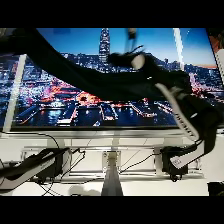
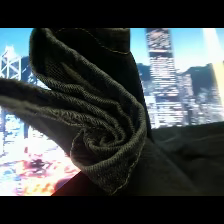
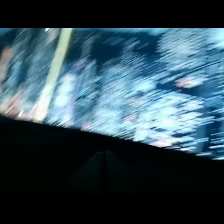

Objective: Fold the clothes and pants, and hang the long-sleeved shirts on hangers.

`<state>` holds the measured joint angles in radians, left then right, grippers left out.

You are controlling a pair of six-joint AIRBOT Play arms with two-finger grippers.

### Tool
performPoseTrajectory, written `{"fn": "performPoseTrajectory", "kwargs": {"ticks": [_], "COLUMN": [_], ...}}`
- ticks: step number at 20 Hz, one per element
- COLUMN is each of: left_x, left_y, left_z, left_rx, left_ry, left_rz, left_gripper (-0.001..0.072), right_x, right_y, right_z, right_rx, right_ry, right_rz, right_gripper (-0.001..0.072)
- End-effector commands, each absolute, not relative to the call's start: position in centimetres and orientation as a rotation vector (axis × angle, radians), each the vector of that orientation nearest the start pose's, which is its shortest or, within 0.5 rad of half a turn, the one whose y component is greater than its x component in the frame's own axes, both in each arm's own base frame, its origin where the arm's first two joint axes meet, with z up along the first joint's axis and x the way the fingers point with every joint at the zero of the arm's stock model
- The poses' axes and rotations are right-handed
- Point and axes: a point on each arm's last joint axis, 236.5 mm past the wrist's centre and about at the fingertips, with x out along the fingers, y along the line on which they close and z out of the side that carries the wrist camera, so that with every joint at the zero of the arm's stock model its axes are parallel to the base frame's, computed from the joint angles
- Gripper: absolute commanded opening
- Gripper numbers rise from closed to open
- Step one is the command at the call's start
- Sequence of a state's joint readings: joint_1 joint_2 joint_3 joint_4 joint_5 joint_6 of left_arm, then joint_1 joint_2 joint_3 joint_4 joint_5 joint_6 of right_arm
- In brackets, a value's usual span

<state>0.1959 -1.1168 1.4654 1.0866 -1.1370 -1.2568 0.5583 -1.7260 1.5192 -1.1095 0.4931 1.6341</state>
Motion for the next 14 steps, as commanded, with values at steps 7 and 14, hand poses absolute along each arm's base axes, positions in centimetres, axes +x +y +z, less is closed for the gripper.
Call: {"fn": "performPoseTrajectory", "kwargs": {"ticks": [7, 14], "left_x": [42.2, 42.3], "left_y": [-10.7, -23.1], "left_z": [22.3, 16.7], "left_rx": [-0.252, -0.248], "left_ry": [0.719, 0.842], "left_rz": [-0.514, -0.747], "left_gripper": [0.0025, 0.0026], "right_x": [34.1, 48.0], "right_y": [52.9, 31.8], "right_z": [2.0, 2.4], "right_rx": [0.187, -0.085], "right_ry": [0.891, 0.923], "right_rz": [0.902, 0.523], "right_gripper": [0.0028, 0.0028]}}
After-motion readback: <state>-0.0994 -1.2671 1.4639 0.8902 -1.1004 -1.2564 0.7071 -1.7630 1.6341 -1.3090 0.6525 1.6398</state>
